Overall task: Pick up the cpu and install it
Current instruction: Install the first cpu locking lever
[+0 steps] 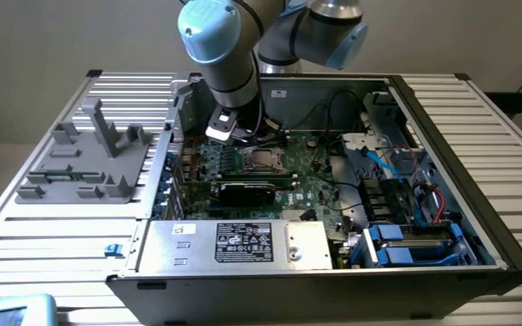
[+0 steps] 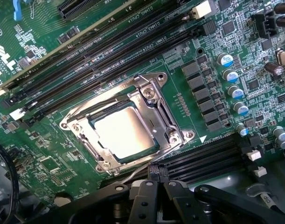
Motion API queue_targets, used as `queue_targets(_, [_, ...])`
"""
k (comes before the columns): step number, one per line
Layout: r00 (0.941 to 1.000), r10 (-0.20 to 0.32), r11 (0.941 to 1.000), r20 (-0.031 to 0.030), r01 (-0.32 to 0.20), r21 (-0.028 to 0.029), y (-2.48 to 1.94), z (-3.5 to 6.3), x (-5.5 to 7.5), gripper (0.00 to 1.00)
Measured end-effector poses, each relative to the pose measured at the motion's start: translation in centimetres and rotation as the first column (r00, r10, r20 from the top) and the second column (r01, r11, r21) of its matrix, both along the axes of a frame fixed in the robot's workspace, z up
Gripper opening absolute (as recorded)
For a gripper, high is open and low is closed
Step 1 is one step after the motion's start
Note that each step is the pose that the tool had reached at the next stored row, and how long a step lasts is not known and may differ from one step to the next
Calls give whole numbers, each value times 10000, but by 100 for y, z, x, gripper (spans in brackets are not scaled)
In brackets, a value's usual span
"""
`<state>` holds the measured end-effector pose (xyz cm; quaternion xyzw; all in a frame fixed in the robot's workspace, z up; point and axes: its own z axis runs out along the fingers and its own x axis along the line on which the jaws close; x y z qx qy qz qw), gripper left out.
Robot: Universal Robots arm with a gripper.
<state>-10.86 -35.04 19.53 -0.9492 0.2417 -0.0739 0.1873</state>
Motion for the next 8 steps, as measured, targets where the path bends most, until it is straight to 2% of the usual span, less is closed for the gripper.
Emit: queue_targets(8, [10000, 0, 10000, 3, 0, 2, 0, -3, 89, 11])
